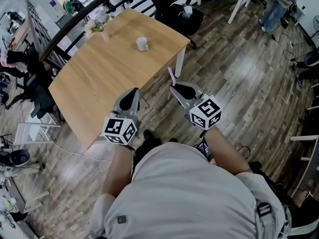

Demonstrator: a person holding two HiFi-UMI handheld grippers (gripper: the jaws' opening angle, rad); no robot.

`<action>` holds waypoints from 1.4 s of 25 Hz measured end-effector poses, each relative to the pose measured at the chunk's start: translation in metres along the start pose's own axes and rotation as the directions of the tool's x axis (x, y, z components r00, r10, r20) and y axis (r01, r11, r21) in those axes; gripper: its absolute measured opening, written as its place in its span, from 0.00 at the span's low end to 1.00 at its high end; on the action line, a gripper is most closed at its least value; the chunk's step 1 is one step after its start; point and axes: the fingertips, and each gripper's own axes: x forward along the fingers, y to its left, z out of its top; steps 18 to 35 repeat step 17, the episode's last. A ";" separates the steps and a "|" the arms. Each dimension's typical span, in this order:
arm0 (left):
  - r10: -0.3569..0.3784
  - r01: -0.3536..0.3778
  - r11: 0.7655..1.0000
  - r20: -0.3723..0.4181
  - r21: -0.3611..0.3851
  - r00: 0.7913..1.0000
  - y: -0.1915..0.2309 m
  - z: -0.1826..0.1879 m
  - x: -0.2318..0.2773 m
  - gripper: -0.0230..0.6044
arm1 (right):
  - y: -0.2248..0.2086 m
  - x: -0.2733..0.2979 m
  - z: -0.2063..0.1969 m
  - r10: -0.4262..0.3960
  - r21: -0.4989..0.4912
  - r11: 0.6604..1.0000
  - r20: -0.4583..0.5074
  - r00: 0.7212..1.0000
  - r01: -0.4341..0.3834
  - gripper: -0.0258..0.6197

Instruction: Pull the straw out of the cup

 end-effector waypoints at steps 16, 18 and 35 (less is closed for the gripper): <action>-0.024 0.024 1.000 -0.017 -0.014 1.000 -0.020 -0.007 -0.010 0.04 | 0.012 -0.016 0.001 -0.006 -0.005 1.000 0.023 1.000 0.006 0.09; -0.025 0.025 1.000 -0.017 -0.013 1.000 -0.021 -0.007 -0.010 0.04 | 0.013 -0.016 0.002 -0.006 -0.004 1.000 0.023 1.000 0.006 0.09; -0.025 0.025 1.000 -0.017 -0.013 1.000 -0.021 -0.007 -0.010 0.04 | 0.013 -0.016 0.002 -0.006 -0.004 1.000 0.023 1.000 0.006 0.09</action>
